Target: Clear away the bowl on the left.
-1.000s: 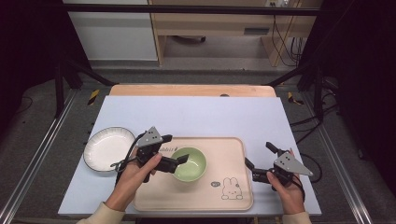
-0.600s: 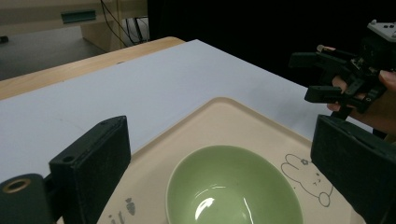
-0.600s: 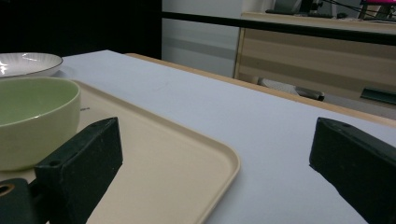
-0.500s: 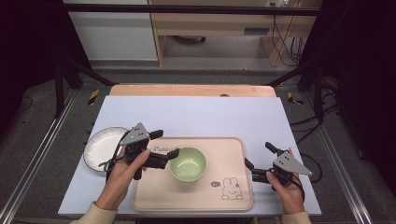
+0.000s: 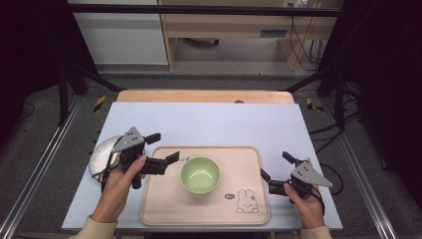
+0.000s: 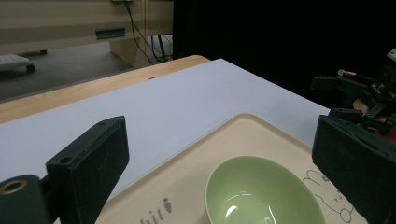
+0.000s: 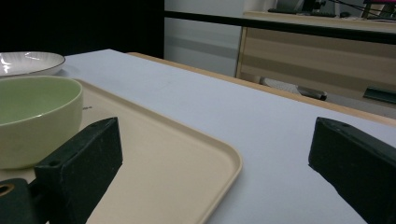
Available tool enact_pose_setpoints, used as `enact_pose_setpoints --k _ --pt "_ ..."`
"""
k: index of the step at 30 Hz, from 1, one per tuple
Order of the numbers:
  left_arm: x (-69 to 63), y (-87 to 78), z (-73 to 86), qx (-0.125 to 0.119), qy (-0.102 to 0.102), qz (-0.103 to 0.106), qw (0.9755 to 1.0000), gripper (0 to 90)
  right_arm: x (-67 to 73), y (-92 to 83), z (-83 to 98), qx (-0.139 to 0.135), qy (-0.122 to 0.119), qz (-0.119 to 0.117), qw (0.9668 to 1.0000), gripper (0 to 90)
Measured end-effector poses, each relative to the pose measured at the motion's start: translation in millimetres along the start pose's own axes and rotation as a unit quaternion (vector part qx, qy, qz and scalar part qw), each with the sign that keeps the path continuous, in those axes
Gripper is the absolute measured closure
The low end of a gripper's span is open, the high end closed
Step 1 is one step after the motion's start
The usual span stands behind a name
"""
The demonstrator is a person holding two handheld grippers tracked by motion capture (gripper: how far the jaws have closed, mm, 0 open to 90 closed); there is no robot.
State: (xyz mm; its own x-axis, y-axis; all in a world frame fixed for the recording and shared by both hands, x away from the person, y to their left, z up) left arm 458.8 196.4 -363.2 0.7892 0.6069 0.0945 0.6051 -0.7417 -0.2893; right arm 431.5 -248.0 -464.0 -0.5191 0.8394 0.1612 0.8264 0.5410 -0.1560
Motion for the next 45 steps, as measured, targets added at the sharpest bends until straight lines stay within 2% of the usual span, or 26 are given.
enact_pose_setpoints --k 3,5,7,10,14,22,30,32,33,35,45 --pt "1.9 -2.8 -0.2 -0.004 -0.002 -0.004 1.0 4.0 0.0 -0.2 -0.1 -0.001 0.001 0.001 1.0 3.0" --pt "2.3 -5.2 0.6 0.002 0.016 -0.014 0.9998 3.8 -0.2 -0.1 -0.1 -0.001 0.0 0.001 1.0 3.0" --pt "3.6 -6.3 1.5 0.005 0.023 -0.022 0.9995 3.8 0.0 -0.5 -0.2 -0.001 0.002 0.001 1.0 3.0" --pt "6.2 -8.5 2.5 0.0 0.017 -0.023 0.9996 3.8 -0.5 -1.4 -0.7 -0.003 0.002 0.002 1.0 3.0" --pt "15.1 -17.0 6.7 -0.004 0.011 -0.035 0.9993 3.8 -1.1 -2.1 -1.2 -0.007 0.001 0.001 1.0 2.9" --pt "24.5 -27.4 15.1 -0.014 0.021 -0.048 0.9986 3.7 -3.5 -4.5 -3.0 -0.019 -0.005 0.009 0.9998 2.9" --pt "37.1 -36.9 25.5 -0.021 0.018 -0.064 0.9976 3.9 -6.0 -6.5 -3.5 -0.026 -0.008 0.016 0.9995 2.9" --pt "38.5 -38.5 26.9 -0.021 0.017 -0.067 0.9974 4.0 -5.6 -6.4 -3.4 -0.026 -0.008 0.015 0.9995 2.9" --pt "40.8 -40.9 30.4 -0.017 0.025 -0.069 0.9972 3.9 -4.8 -6.1 -3.2 -0.024 -0.009 0.015 0.9996 2.9" --pt "43.4 -42.8 34.4 -0.014 0.028 -0.075 0.9967 3.8 -4.5 -5.7 -3.0 -0.024 -0.01 0.014 0.9996 2.9" --pt "58.3 -57.8 51.5 -0.013 0.021 -0.098 0.9949 3.9 -3.6 -6.5 -2.7 -0.025 -0.009 0.021 0.9994 2.4"
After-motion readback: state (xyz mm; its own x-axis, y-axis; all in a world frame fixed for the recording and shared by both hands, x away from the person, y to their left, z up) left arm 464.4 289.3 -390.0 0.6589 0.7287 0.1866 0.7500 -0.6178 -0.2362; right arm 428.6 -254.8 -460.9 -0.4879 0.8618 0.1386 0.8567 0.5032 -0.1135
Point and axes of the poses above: each handheld gripper's, and its own axes: y roughly forward along the jaws, z roughly out of its underside, x roughly to its left, the point moved 1 cm from there along y, roughly forward along the jaws, and after that the axes turned 13 degrees about y, right-handed, at the moved point
